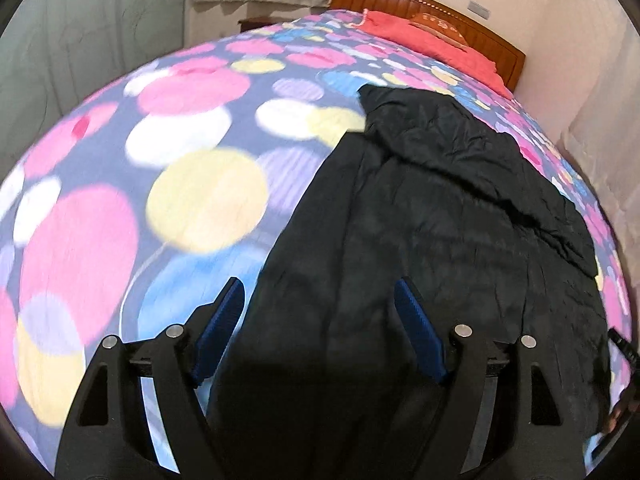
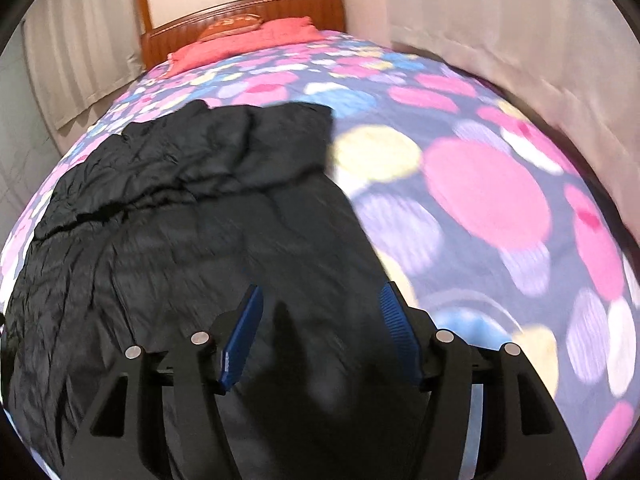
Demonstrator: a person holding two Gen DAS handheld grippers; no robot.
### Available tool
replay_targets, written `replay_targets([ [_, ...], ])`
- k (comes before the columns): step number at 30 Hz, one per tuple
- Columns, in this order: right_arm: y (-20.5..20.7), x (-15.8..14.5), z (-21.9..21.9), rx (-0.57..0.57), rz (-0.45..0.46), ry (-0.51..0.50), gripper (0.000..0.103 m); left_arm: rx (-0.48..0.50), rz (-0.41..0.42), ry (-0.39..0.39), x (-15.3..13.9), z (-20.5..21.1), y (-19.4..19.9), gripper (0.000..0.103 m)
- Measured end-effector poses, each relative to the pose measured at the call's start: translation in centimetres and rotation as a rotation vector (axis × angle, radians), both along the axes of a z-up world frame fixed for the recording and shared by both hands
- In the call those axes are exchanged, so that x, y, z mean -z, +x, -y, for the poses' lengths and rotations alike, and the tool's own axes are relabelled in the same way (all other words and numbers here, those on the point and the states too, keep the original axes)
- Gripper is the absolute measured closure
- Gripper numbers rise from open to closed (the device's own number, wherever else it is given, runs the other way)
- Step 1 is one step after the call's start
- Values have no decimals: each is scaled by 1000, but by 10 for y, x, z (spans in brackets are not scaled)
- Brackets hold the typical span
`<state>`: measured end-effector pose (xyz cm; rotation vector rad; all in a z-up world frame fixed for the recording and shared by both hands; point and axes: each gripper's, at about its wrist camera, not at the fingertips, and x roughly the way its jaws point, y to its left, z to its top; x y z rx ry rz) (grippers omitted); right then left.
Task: Fold large clothes
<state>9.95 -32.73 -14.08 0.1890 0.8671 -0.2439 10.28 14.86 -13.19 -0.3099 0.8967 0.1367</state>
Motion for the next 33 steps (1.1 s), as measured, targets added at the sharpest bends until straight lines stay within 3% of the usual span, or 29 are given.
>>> replay_targets([
  [5,-40,12,19,42,-22,20,41,-41,-21,-39,9,-12,-31,25],
  [7,-53,18,26,58,-27,40,34,-52,-31,-58,14,-17,-42,25],
  [10,-68,26,37,76,-29,97,33,-66,-52,-105,22,-24,-54,25],
  [20,-89,41,35,74,-40,212,32,-49,-34,-185,27,-22,-74,24],
  [27,-99,43,26,72,-21,256,32,-61,0,-335,31,-28,-81,25],
  [30,-100,43,22,65,-22,248,37,-69,7,-346,32,-28,-83,27],
  [32,-101,42,18,42,-17,277,54,-75,9,-349,32,-29,-84,32],
  [33,-101,43,17,42,-18,282,54,-79,10,-352,33,-30,-86,35],
])
